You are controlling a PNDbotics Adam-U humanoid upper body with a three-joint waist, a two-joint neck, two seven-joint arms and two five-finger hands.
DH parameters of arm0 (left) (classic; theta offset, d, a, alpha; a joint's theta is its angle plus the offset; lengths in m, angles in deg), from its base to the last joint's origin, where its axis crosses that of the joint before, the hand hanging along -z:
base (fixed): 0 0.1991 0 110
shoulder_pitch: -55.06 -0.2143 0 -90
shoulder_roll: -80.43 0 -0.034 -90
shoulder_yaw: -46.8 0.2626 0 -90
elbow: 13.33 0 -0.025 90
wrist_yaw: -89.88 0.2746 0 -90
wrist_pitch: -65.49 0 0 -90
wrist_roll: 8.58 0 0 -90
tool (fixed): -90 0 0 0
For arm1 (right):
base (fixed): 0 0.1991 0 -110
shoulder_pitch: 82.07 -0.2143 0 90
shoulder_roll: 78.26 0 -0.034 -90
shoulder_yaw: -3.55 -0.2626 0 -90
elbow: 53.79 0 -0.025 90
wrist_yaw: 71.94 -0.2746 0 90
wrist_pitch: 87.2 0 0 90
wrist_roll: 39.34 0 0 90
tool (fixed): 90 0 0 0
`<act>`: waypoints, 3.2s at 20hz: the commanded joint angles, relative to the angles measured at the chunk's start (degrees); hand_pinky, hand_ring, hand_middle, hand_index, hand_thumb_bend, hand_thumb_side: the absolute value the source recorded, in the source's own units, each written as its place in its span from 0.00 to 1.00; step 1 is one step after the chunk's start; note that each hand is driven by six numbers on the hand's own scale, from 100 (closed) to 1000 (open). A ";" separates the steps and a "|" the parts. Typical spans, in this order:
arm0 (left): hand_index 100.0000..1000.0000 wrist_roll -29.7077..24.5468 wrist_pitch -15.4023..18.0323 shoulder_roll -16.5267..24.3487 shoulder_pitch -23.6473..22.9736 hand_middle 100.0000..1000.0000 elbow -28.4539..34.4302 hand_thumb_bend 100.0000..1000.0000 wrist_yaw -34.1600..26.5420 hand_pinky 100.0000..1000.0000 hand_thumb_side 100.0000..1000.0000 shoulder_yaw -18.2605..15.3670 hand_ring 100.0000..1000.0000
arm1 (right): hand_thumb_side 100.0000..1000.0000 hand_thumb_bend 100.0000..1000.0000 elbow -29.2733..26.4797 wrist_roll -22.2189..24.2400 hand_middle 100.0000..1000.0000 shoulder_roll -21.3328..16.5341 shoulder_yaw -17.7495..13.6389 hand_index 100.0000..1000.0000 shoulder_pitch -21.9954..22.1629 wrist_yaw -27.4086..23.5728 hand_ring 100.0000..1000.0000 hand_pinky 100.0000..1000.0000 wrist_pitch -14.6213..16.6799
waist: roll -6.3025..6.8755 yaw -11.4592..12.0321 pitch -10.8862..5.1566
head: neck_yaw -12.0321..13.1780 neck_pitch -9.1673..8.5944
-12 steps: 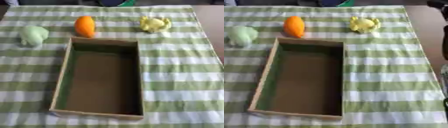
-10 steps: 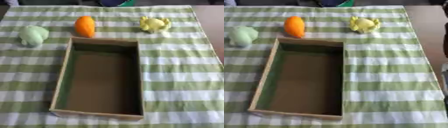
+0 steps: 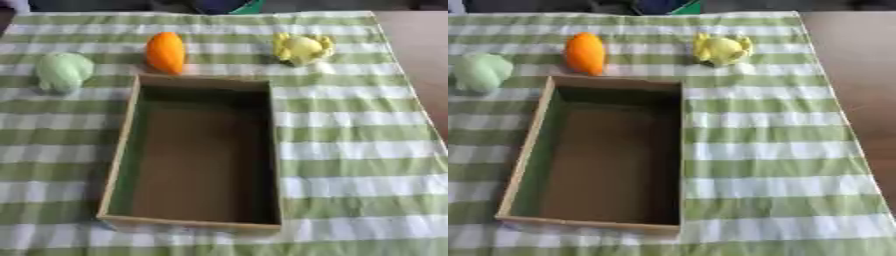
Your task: Pick up objects on the table and place them in the box.
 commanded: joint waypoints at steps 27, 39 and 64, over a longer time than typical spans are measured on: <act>0.71 -2.35 -0.45 1.88 0.11 0.63 1.22 0.00 -0.76 0.44 0.96 1.59 0.67 | 0.87 0.37 58.56 21.22 0.85 9.64 3.23 1.00 -30.13 47.57 0.88 0.79 19.90 | 0.25 2.05 -1.26 | -3.10 -3.32; 0.71 -2.85 -0.65 1.52 0.59 0.63 1.22 0.00 -0.98 0.44 0.96 1.79 0.67 | 0.77 0.49 64.90 23.41 0.87 14.12 1.67 1.00 -31.62 53.47 0.89 0.80 20.59 | 0.32 2.69 -0.74 | -4.40 -3.99; 0.70 -4.18 -0.66 0.61 1.66 0.63 1.22 0.00 -0.58 0.44 0.97 1.80 0.68 | 0.69 0.57 68.65 18.17 0.83 15.21 -1.48 1.00 -30.88 64.56 0.89 0.79 11.81 | -0.01 4.46 2.97 | -5.69 -5.38</act>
